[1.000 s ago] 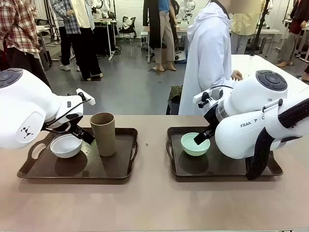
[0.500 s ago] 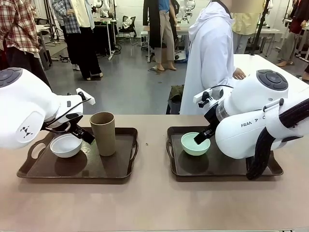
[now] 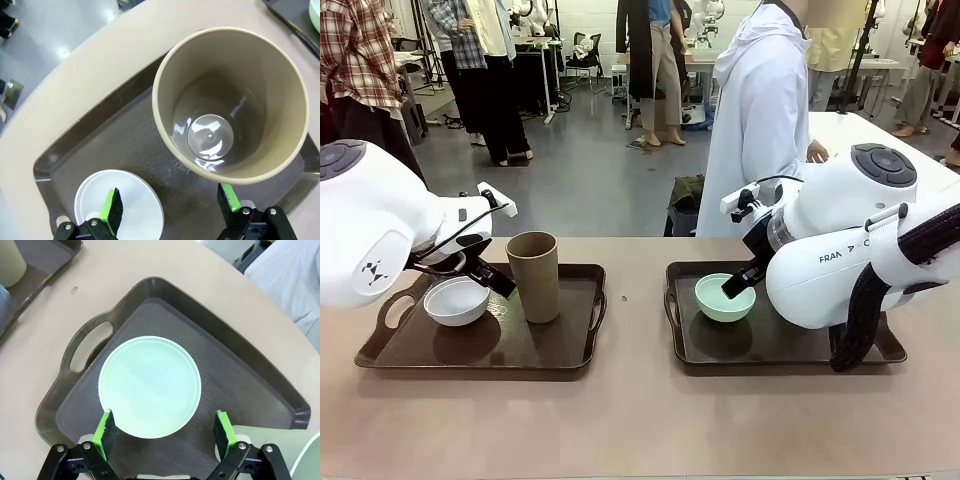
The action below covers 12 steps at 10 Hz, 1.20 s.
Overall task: Set up a tray with a mat and arrange the tableware.
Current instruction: Pick up the Picnic Bowl and Reusable plastic cup from the Handle tray in front of the human's position and hold them in the air.
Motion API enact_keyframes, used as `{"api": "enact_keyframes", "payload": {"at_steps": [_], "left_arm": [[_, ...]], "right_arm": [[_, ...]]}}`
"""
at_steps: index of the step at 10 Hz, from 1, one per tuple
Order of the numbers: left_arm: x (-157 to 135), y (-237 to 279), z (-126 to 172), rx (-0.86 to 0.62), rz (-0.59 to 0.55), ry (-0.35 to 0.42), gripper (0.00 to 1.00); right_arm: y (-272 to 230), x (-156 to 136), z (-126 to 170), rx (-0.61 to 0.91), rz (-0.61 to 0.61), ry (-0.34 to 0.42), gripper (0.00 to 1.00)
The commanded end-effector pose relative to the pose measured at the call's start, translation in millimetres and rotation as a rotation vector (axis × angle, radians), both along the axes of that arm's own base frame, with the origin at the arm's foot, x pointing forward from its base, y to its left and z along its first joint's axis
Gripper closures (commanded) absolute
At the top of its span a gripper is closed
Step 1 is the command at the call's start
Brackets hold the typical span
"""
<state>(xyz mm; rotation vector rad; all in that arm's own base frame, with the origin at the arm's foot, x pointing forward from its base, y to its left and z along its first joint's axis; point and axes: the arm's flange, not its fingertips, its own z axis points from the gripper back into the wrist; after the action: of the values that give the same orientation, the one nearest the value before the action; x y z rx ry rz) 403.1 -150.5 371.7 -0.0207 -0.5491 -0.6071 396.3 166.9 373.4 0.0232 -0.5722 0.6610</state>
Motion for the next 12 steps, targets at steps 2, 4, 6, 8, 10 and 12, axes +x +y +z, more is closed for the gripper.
{"api": "enact_keyframes", "payload": {"at_steps": [2,4,6,8,10,12], "left_arm": [[0.0,0.0,0.0,0.0,0.0,0.0,0.0],[-41.8,-8.3,23.6,0.058,0.03,0.044,0.0],[-91.0,-10.1,61.6,0.072,0.071,0.105,0.0],[-133.2,-5.5,100.6,0.089,0.085,0.2,0.0],[-153.4,2.7,120.0,0.044,0.068,0.221,0.0],[-138.2,9.3,110.1,-0.007,0.08,0.261,0.0]], "right_arm": [[0.0,0.0,0.0,0.0,0.0,0.0,0.0],[8.5,-38.7,19.9,0.022,-0.076,0.036,0.0],[10.7,-84.5,36.0,0.008,-0.197,0.158,0.0],[2.2,-129.3,52.6,-0.066,-0.347,0.239,0.0],[-13.0,-162.9,55.0,-0.143,-0.407,0.277,0.0],[-37.9,-167.7,53.5,-0.13,-0.389,0.271,0.0]]}}
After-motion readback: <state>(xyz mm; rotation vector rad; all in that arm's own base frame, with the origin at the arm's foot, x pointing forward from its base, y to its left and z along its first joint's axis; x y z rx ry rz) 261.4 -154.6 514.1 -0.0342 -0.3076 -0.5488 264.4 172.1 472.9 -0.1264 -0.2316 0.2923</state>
